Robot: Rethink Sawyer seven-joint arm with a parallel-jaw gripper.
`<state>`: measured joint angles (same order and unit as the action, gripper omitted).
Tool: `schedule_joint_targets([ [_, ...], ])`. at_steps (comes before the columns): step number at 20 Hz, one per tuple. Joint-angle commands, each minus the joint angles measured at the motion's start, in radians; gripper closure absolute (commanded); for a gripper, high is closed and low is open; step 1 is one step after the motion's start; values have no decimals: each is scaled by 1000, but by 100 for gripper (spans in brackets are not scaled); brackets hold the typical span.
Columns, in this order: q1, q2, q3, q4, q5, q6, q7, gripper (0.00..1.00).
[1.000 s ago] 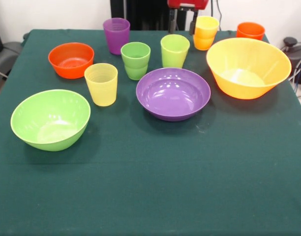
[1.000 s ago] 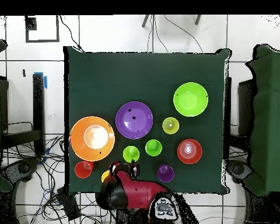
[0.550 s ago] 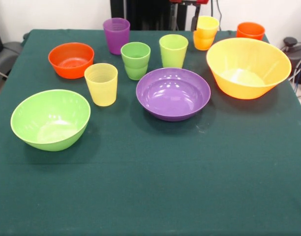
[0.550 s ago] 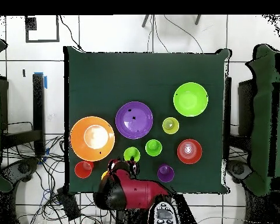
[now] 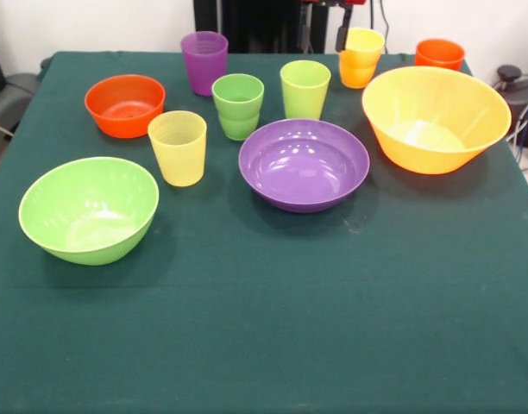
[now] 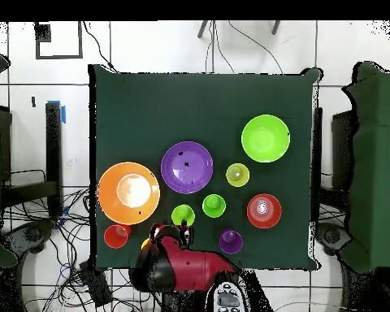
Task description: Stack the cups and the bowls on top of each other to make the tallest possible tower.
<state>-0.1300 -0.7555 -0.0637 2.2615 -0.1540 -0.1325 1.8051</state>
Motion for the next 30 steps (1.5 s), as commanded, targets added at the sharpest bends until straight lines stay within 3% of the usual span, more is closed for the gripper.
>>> schedule_joint_targets([
  [1,22,45,56,-78,44,68,148,0],
  [18,21,56,51,-92,34,47,145,0],
  [30,14,120,49,-143,23,-4,141,0],
])
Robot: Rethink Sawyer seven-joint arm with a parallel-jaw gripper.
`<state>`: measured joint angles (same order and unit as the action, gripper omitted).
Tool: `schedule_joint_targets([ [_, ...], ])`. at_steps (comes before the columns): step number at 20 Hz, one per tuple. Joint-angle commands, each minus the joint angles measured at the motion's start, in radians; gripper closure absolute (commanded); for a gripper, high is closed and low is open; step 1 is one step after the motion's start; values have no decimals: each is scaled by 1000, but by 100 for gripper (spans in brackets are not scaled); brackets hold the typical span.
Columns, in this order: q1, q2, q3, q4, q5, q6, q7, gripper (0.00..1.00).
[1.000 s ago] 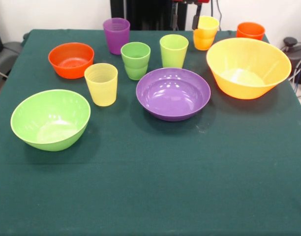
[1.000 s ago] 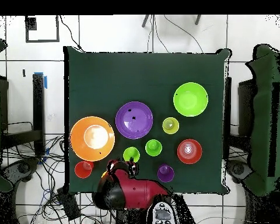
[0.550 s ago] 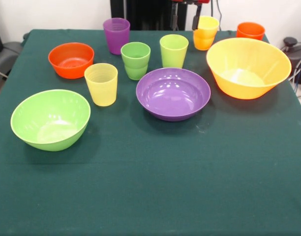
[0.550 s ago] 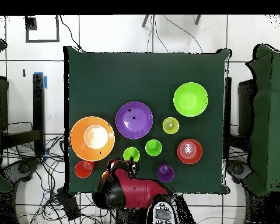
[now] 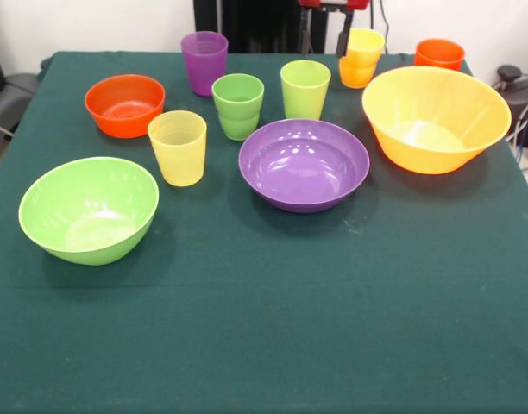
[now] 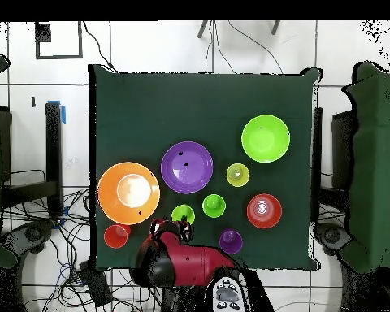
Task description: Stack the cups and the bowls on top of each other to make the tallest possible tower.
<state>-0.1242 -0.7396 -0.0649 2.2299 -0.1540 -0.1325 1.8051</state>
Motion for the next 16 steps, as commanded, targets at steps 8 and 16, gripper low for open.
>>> schedule_joint_targets([
  [8,5,163,39,-143,5,-47,139,0],
  [16,19,188,32,-136,6,-65,151,0],
])
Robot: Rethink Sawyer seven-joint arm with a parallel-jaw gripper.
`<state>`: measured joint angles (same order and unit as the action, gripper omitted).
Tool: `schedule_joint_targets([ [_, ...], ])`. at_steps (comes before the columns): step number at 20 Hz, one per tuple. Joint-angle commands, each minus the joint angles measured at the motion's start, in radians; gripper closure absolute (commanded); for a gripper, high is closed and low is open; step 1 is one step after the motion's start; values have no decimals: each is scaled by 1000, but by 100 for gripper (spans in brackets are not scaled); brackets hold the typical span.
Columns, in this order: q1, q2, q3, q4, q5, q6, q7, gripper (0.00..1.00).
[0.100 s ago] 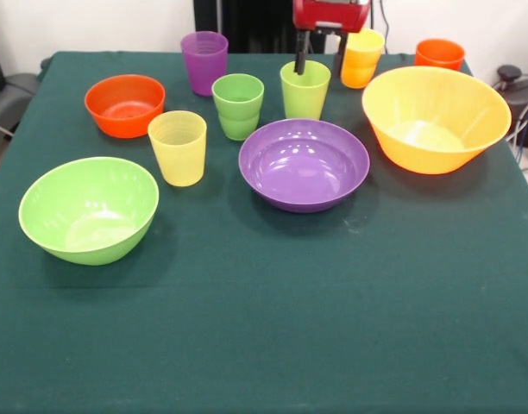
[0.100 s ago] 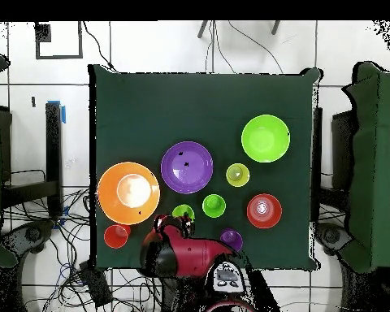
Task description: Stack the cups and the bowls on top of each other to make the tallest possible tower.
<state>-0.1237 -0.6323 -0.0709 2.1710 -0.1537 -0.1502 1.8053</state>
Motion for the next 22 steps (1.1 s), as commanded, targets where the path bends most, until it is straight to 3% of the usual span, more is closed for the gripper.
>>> schedule_joint_targets([
  [1,19,83,38,-77,7,-49,151,0],
  [22,39,164,36,-102,31,-126,170,0],
])
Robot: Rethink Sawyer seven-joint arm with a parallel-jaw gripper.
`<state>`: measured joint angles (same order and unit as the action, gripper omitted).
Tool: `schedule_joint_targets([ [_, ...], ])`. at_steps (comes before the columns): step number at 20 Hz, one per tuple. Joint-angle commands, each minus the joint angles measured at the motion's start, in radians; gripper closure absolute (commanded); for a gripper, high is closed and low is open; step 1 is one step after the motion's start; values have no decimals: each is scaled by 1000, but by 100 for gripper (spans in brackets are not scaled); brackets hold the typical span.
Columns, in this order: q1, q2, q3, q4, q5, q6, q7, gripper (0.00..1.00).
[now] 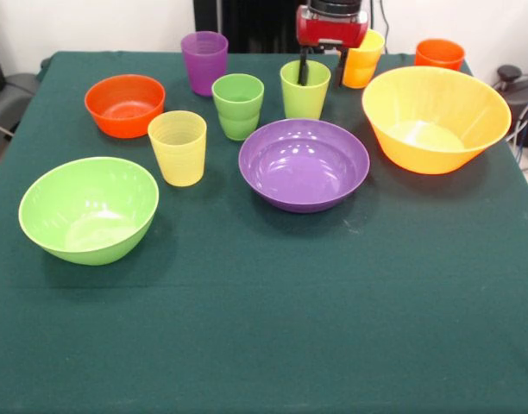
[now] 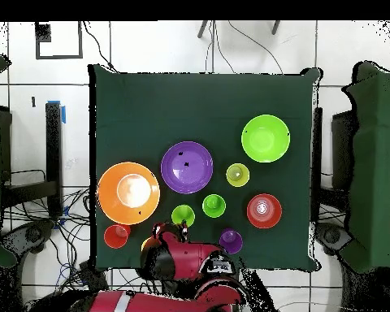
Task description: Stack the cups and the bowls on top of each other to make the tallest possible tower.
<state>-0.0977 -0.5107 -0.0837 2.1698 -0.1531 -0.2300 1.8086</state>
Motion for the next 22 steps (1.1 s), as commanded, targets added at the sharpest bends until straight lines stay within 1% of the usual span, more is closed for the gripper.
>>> schedule_joint_targets([
  [1,13,43,48,-101,31,-49,168,100],
  [4,17,38,44,-96,41,-47,176,100],
  [9,14,30,45,-94,37,-35,172,100],
  [11,12,20,42,-99,30,-21,160,100],
  [14,12,-1,47,-82,31,-16,166,100],
  [16,13,-58,54,-59,39,27,169,100],
  [19,19,-195,64,-8,64,140,172,100],
  [20,19,-258,74,11,77,203,172,100],
  [21,18,-300,81,22,86,244,173,100],
  [22,10,-328,94,33,93,266,179,100],
])
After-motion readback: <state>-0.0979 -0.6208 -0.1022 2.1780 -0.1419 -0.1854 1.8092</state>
